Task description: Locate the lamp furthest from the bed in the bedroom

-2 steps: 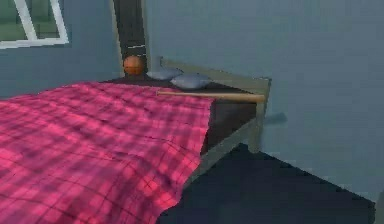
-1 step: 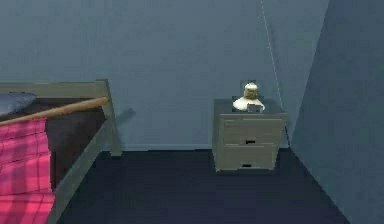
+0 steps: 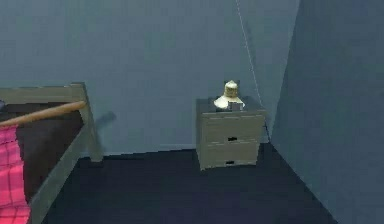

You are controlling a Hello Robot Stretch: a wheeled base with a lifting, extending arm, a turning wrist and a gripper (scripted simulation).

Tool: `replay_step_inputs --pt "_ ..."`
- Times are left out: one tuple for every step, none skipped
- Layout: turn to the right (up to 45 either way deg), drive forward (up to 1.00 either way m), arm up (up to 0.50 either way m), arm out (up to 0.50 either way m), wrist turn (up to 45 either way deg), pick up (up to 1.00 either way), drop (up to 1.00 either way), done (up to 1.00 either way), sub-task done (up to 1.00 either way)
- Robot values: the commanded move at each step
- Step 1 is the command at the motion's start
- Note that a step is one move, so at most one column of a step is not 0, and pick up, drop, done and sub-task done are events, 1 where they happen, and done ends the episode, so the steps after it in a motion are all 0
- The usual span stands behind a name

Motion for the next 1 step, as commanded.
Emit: replay_step_inputs --pt "0.0 1.00 0.00 0.00 0.0 0.00 0.00 0.00 0.00"
